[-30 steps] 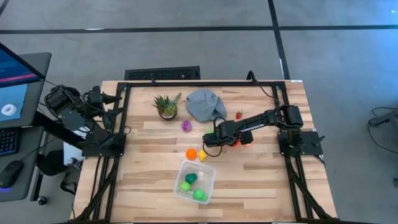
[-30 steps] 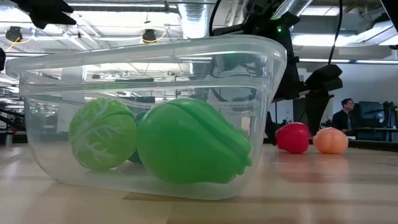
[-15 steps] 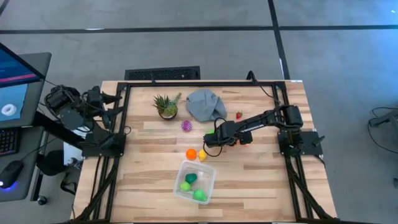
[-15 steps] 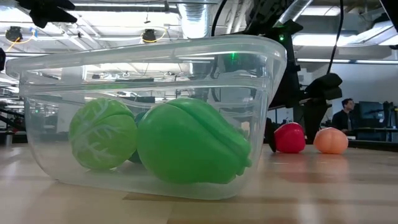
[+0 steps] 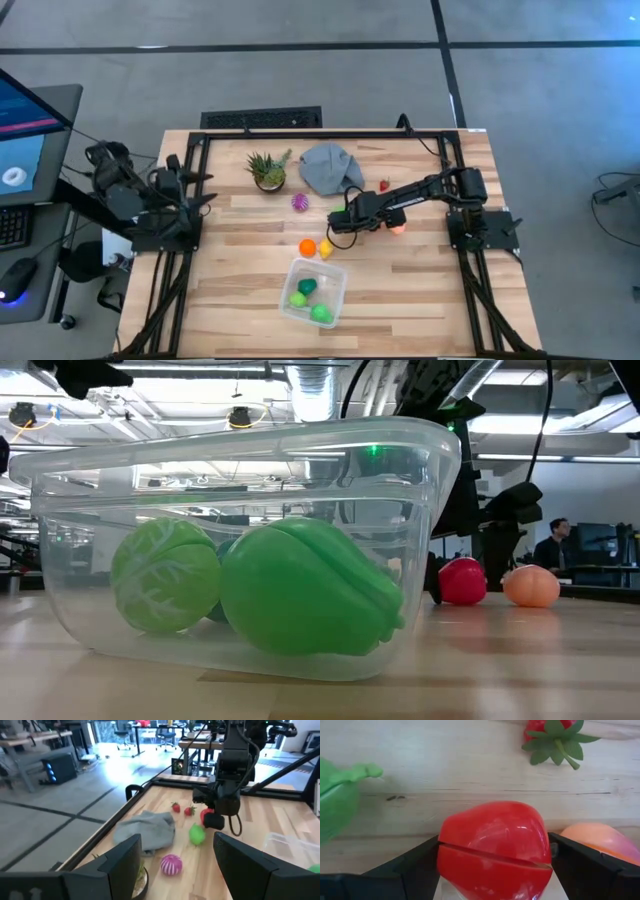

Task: Pick and placing Produce into tupperware
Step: Put the apple into the transparent bin

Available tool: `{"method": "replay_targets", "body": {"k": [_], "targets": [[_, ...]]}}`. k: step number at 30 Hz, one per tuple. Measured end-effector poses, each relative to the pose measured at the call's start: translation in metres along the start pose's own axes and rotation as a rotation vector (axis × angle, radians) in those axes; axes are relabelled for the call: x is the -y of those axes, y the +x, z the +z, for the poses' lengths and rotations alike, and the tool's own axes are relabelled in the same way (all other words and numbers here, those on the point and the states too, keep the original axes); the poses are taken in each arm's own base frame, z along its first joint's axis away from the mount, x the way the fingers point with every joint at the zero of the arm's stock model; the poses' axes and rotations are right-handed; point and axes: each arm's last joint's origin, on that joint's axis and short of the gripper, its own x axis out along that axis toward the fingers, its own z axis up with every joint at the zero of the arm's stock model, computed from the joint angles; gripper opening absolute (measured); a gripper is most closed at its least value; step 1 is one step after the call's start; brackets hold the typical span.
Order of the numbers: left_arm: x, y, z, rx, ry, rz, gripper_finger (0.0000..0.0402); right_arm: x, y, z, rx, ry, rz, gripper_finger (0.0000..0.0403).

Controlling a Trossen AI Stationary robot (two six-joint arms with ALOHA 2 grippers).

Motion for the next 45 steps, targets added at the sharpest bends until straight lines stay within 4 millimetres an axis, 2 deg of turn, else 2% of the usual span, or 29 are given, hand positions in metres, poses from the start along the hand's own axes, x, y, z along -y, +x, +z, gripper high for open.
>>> {"method": "replay_targets", "body": {"k": [13,28,37,45], "targets": [[0.001,0.002,-0.002,0.018,-0.012,0.035,0.024,0.0,0.0,-0.001,0.021,-0.007,-0.005,0.036],[0.001,0.002,-0.002,0.019,-0.014,0.039,0.024,0.004,-0.007,-0.02,0.035,0.004,-0.012,0.036],[0.001,0.002,-0.002,0.024,-0.013,0.048,0.024,0.016,-0.028,-0.023,0.075,0.027,0.023,0.0339],[0.0,0.001,-0.002,0.035,-0.013,0.072,0.024,0.029,-0.047,-0.024,0.112,0.016,0.058,0.0349]]}}
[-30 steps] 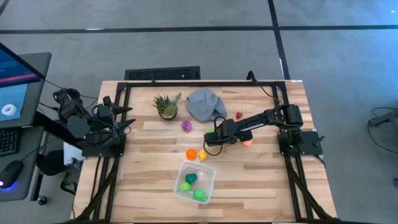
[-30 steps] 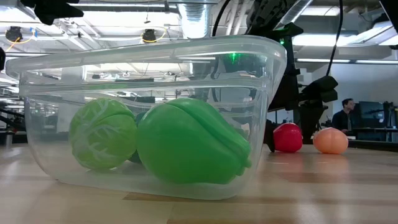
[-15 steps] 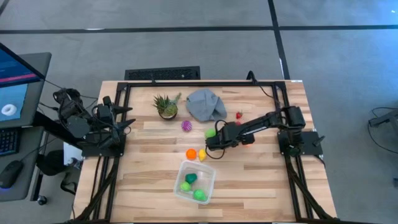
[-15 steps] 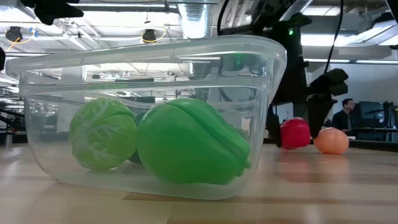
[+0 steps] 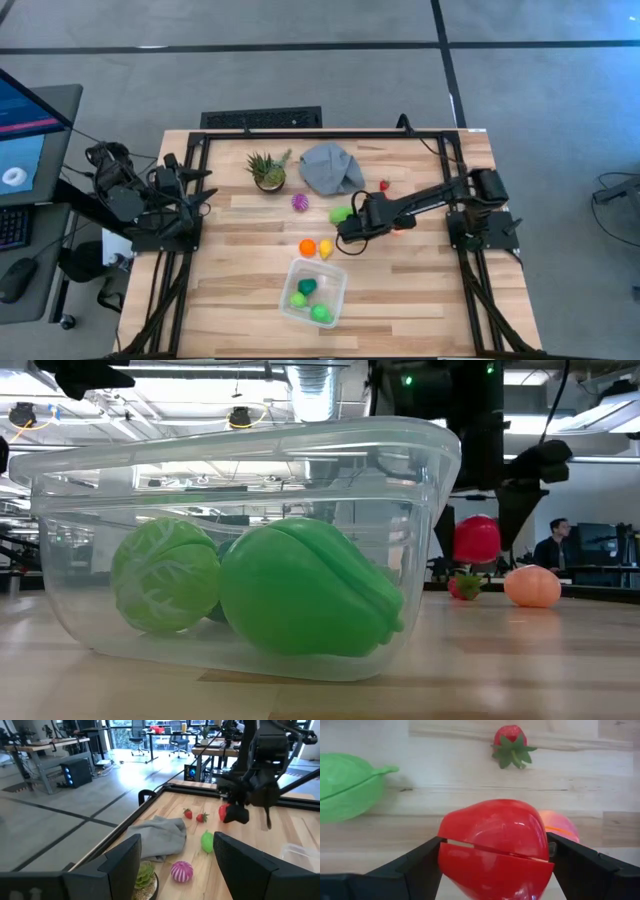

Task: Pick and placing Produce into tupperware
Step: Put the apple into the transparent bin

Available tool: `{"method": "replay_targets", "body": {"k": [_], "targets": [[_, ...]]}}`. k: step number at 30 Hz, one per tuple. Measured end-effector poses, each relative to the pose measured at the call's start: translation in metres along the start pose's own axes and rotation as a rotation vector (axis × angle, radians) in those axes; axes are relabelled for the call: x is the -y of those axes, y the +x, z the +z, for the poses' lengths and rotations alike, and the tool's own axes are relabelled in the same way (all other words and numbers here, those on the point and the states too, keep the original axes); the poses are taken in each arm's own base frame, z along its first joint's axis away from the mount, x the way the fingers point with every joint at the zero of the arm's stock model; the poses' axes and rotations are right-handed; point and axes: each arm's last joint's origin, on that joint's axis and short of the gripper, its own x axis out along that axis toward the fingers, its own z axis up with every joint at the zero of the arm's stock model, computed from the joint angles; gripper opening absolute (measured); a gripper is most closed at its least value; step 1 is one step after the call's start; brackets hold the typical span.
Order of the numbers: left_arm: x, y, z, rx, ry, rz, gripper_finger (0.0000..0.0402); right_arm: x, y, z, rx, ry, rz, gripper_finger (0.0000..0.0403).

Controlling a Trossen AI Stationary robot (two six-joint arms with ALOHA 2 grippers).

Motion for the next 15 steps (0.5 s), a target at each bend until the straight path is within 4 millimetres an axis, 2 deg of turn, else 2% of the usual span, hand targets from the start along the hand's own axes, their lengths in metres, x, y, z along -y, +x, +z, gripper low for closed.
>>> {"method": "replay_targets", "body": {"k": [7,15], "targets": [[-0.001,0.0,0.0,0.007,0.002,0.016,0.024,0.008,-0.017,-0.002,0.026,-0.01,0.063,0.034],[-0.002,0.0,0.001,0.025,0.006,0.054,0.024,0.02,-0.04,-0.01,0.066,-0.029,0.172,0.0348]]}}
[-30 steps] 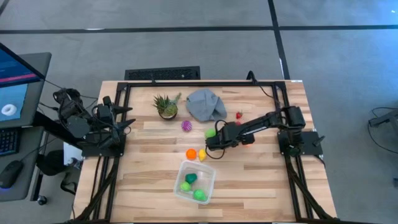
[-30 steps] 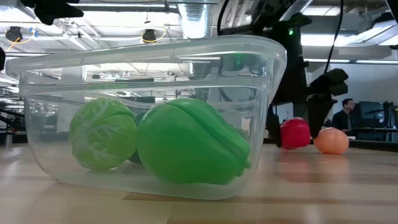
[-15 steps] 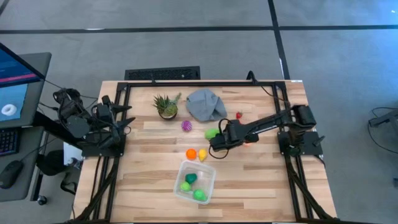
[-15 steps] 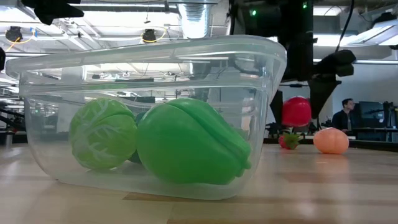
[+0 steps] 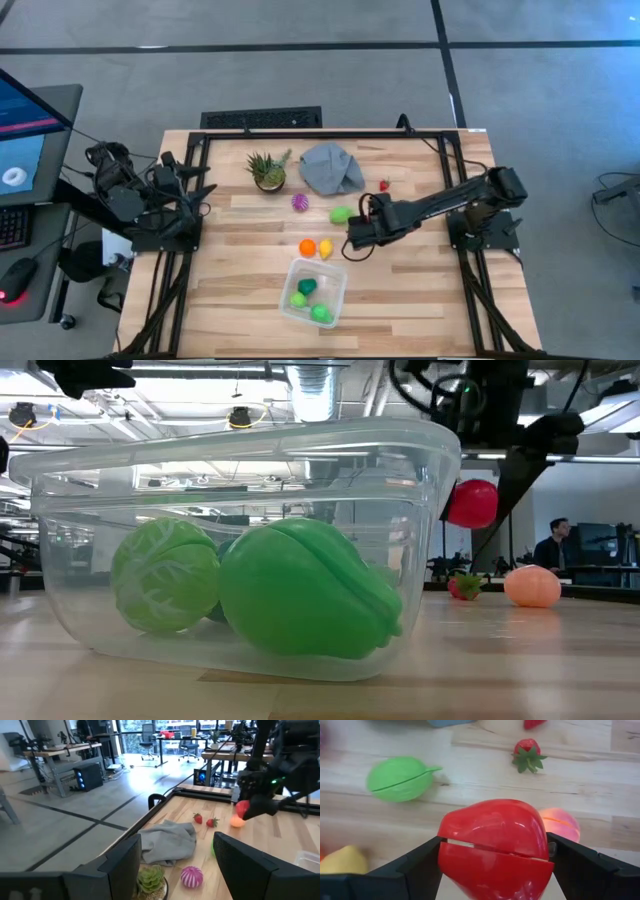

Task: Pick and placing Produce into tupperware
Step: Put the apple into the transparent bin

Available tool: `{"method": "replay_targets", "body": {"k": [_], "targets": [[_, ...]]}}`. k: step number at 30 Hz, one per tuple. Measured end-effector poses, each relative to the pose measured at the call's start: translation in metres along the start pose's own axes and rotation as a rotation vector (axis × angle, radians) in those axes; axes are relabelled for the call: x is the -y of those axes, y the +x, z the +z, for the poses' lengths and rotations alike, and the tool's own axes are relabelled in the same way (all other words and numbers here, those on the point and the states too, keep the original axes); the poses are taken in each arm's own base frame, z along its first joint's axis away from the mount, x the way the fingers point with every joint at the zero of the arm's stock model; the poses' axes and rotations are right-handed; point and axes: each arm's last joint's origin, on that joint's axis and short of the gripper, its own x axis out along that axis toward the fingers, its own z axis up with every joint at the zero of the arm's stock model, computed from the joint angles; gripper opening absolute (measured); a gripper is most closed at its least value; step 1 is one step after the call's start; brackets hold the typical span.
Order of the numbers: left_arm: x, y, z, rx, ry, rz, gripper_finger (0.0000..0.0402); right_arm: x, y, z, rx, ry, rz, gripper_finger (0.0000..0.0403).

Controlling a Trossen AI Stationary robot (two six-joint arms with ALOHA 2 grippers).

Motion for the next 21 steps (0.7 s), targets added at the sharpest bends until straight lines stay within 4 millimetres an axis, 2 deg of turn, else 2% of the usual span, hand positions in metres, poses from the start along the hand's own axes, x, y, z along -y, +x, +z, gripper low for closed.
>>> {"method": "replay_targets", "body": {"k": [11,21], "targets": [[-0.001,0.0,0.0,0.014,0.001,0.032,0.024,0.001,-0.027,-0.01,0.048,-0.002,0.198,0.0346],[-0.001,0.0,0.001,0.021,-0.051,0.042,0.024,-0.011,-0.04,-0.032,0.041,-0.092,0.38,0.0343]]}}
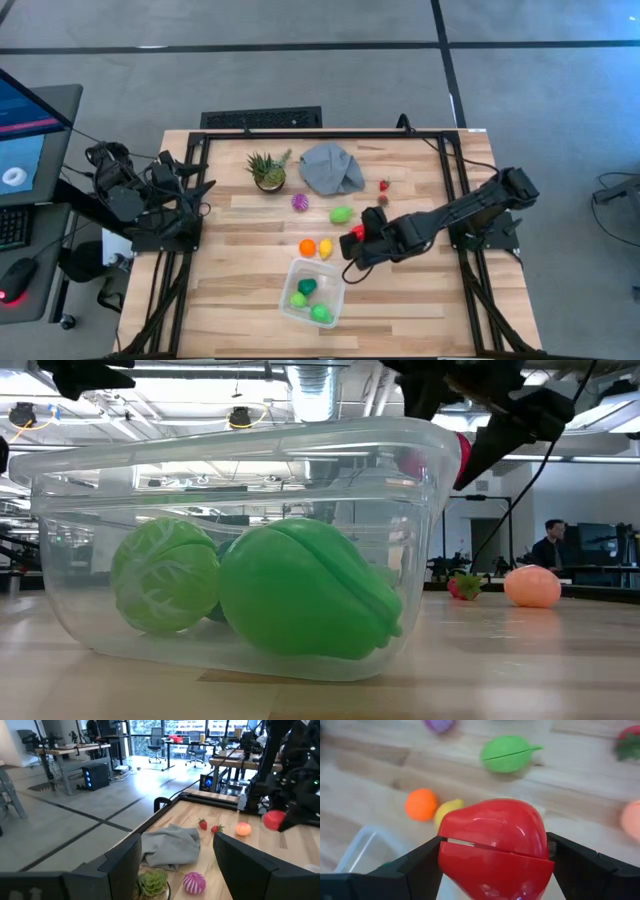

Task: Pick and placing Produce into tupperware
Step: Put the apple into the transparent bin

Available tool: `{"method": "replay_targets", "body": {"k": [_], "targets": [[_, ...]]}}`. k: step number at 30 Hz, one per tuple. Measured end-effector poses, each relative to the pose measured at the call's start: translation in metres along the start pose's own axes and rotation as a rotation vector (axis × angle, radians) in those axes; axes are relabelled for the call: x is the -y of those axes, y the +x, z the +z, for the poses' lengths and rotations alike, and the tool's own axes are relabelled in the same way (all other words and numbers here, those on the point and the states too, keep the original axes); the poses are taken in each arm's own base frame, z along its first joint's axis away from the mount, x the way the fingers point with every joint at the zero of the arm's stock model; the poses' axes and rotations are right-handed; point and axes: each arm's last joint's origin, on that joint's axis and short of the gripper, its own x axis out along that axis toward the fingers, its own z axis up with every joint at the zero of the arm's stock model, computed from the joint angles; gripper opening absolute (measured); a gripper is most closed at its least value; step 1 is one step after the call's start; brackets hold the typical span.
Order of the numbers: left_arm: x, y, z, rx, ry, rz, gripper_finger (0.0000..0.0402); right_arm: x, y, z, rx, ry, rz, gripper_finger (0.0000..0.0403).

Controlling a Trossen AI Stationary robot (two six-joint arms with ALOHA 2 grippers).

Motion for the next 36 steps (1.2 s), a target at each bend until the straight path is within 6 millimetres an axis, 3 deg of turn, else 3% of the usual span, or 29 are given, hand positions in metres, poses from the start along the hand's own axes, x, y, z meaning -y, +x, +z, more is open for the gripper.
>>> {"method": "replay_targets", "body": {"k": [17,24,36], "targets": [[0.001,0.0,0.002,0.018,-0.173,0.02,0.024,-0.007,-0.018,-0.037,-0.034,-0.193,0.123,0.0347],[0.01,0.003,0.002,0.045,-0.182,0.076,0.024,-0.009,-0.025,-0.049,-0.038,-0.281,0.176,0.0344],[0.034,0.01,-0.002,0.015,-0.13,0.081,0.024,-0.034,-0.034,-0.056,-0.006,-0.32,0.432,0.0344]]}}
